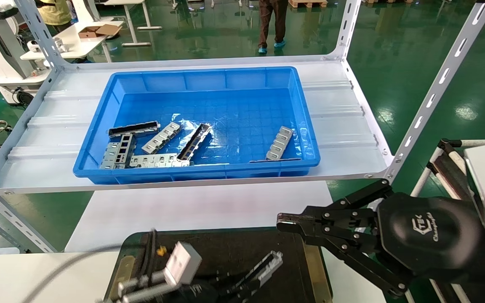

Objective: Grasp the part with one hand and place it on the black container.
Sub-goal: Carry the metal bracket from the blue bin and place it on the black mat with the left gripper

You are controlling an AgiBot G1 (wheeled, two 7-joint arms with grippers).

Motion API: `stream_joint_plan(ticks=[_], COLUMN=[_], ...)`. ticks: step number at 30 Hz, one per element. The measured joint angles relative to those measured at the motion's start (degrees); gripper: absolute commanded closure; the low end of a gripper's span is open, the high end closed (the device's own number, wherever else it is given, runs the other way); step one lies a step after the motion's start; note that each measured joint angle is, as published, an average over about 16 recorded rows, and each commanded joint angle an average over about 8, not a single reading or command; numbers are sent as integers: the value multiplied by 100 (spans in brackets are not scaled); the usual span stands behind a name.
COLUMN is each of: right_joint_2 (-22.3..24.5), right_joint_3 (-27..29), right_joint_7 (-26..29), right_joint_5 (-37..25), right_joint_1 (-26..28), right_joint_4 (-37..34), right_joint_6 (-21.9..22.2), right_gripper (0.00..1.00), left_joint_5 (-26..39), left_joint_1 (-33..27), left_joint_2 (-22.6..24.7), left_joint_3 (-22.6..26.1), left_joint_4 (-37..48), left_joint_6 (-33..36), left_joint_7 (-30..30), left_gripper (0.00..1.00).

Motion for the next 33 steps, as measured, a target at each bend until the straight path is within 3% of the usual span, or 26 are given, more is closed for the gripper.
stream_joint_plan(ticks=[8, 18, 25, 33], right_joint_2=[1, 1, 2, 3], right_joint_3=[-2, -4, -5, -7], right_joint_7=[-1, -2, -2, -3], right_joint_5=[1, 2, 3, 4], right_joint_1=[0, 1, 1, 2], right_joint_4=[0, 0, 0, 0], right_joint_6=[1, 1, 2, 3], right_gripper=[100, 100, 100, 100], left_joint_5=[49, -317, -683, -906], left_joint_1=[471, 458, 305, 185], left_joint_2=[603, 1288, 1615, 1884], left_joint_3=[288, 777, 1056, 1179], left_joint_4=[60, 280, 448, 658], left_joint_6=[-1781, -3627, -4401, -4776], left_joint_7=[-337, -668, -650, -603], left_gripper=[100, 100, 100, 100])
